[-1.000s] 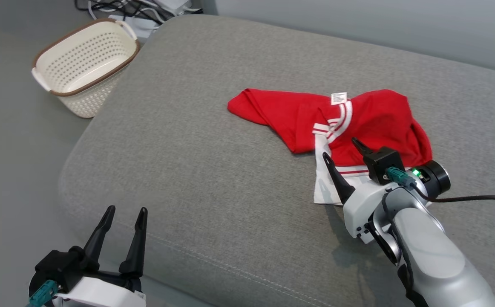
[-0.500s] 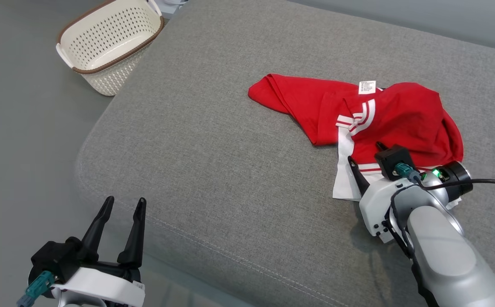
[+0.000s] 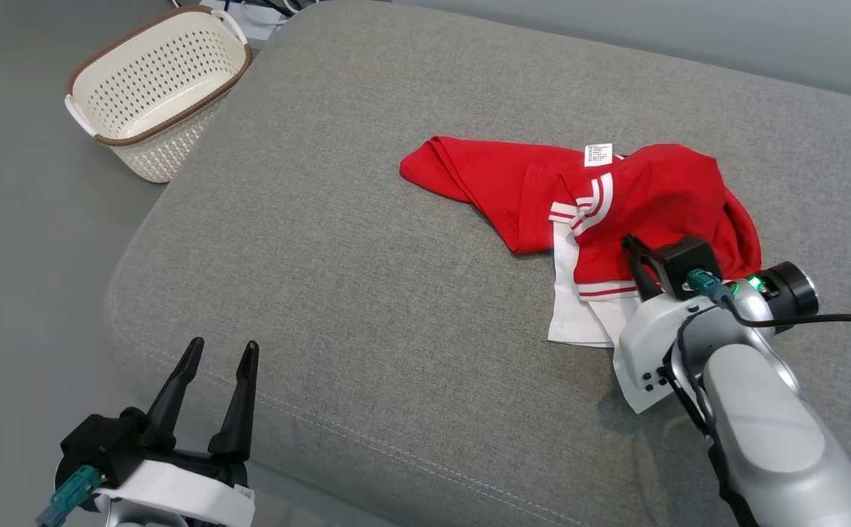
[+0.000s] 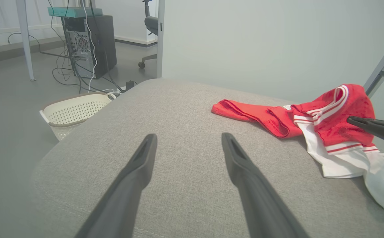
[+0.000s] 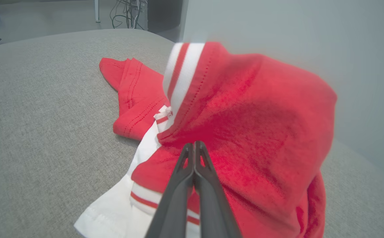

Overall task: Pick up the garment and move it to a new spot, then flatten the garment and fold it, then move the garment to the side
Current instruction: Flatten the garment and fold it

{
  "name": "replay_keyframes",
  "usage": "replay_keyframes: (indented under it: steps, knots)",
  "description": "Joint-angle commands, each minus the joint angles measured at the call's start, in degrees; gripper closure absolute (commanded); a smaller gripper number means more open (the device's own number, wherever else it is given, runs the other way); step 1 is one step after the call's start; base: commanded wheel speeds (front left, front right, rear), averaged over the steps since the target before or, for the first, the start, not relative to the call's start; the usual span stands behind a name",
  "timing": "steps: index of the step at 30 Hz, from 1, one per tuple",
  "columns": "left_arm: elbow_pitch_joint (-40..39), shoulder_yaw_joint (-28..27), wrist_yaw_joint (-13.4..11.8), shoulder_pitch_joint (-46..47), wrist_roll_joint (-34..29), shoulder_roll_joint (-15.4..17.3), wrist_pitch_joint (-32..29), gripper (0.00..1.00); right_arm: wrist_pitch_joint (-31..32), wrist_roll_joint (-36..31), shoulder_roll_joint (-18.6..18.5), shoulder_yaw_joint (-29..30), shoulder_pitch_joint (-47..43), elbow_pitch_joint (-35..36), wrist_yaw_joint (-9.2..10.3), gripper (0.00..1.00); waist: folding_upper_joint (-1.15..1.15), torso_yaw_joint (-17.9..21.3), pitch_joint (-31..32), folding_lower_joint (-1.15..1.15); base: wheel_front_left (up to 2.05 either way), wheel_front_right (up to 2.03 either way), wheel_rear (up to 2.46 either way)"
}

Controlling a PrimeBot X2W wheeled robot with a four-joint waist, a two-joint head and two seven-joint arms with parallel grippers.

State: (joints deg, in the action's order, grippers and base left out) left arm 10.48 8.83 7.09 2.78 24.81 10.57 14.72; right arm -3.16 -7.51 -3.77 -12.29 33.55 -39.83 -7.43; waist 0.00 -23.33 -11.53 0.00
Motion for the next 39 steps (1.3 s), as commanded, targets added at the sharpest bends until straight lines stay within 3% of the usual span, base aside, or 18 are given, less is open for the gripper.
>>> replay_keyframes:
  steps: [1, 3, 4, 5, 6, 17, 18, 19, 20, 26, 33, 36, 37, 39]
  knots:
    - [-1.07, -1.97, 0.4, 1.3, 0.31, 1.3, 0.28, 0.0, -0.66, 0.82, 0.9, -1.92, 0.31, 1.62, -0.06, 1.0, 0.0, 0.14, 0.1, 0.0, 0.0, 0.0, 0.0]
    - [-0.93, -1.81, 0.4, 1.01, 0.3, 1.13, 0.28, 0.0, 0.0, 2.22, 0.9, -3.37, -0.67, 1.36, -0.06, 1.0, 0.0, 0.22, 0.09, 0.0, 0.0, 0.0, 0.0]
    - [-0.82, -1.7, 0.4, 0.93, 0.37, 1.05, 0.28, 0.0, 0.27, 2.63, 0.9, -4.08, -1.06, 1.3, -0.06, 0.77, 0.0, 0.25, 0.0, 0.0, 0.0, 0.0, 0.0]
    - [-0.74, -1.57, 0.4, 0.91, 0.47, 0.99, 0.28, 0.0, 0.47, 2.86, 0.9, -4.74, -1.4, 1.31, -0.06, 0.09, 0.0, 0.25, -0.11, 0.0, 0.0, 0.0, 0.0]
    - [-0.69, -1.43, 0.4, 0.93, 0.56, 0.97, 0.28, 0.0, 0.81, 3.09, 0.9, -5.33, -1.67, 1.28, -0.06, 0.0, 0.0, 0.24, -0.25, 0.0, 0.0, 0.0, 0.0]
    - [0.26, -0.28, 0.4, 1.98, 2.03, 1.59, 0.28, 0.0, 7.97, -2.66, 0.9, -7.53, -0.16, 0.44, -0.06, 0.0, 0.0, -1.26, -1.64, 0.0, 0.0, 0.0, 0.0]
    - [0.38, -0.23, 0.4, 2.07, 2.17, 1.61, 0.28, 0.0, 8.94, -3.08, 0.9, -7.45, -0.05, 0.25, -0.06, 0.24, 0.0, -1.49, -1.65, 0.0, 0.0, 0.0, 0.0]
    - [0.47, -0.23, 0.4, 2.1, 2.29, 1.63, 0.28, 0.0, 9.6, -3.49, 0.9, -7.19, 0.08, 0.21, -0.06, 0.67, 0.0, -1.65, -1.65, 0.0, 0.0, 0.0, 0.0]
    - [0.57, -0.34, 0.4, 2.07, 2.42, 1.6, 0.28, 0.0, 10.17, -3.98, 0.9, -6.71, 0.22, 0.23, -0.06, 1.0, 0.0, -1.8, -1.64, 0.0, 0.0, 0.0, 0.0]
    - [0.91, -1.12, 0.4, 1.28, 2.36, 1.41, 0.28, 0.0, 8.18, -4.06, 0.9, -3.18, 1.4, 3.07, -0.06, 1.0, 0.0, -1.25, -0.73, 0.0, 0.0, 0.0, 0.0]
    - [0.52, -1.24, 0.4, -0.06, 1.84, 1.32, 0.28, 0.0, 3.65, -1.73, 0.9, 1.96, 3.25, 7.65, -0.06, 1.0, 0.0, 2.63, 0.64, 0.0, 0.0, 0.0, 0.0]
    - [0.19, -1.28, 0.4, -0.18, 1.66, 1.12, 0.28, 0.0, 3.48, 0.06, 0.9, 1.59, 2.37, 7.69, -0.06, 1.0, 0.0, 4.22, 0.91, 0.0, 0.0, 0.0, 0.0]
    - [0.15, -1.21, 0.4, -0.15, 1.65, 1.04, 0.28, 0.0, 3.68, 1.37, 0.9, 0.26, 1.75, 7.38, -0.06, 0.75, 0.0, 4.61, 0.88, 0.0, 0.0, 0.0, 0.0]
    - [0.1, -0.69, 0.4, 0.03, 1.66, 0.95, 0.28, 0.0, 4.33, 3.83, 0.9, -3.03, 0.3, 6.56, -0.06, 0.0, 0.0, 4.92, 0.75, 0.0, 0.0, 0.0, 0.0]
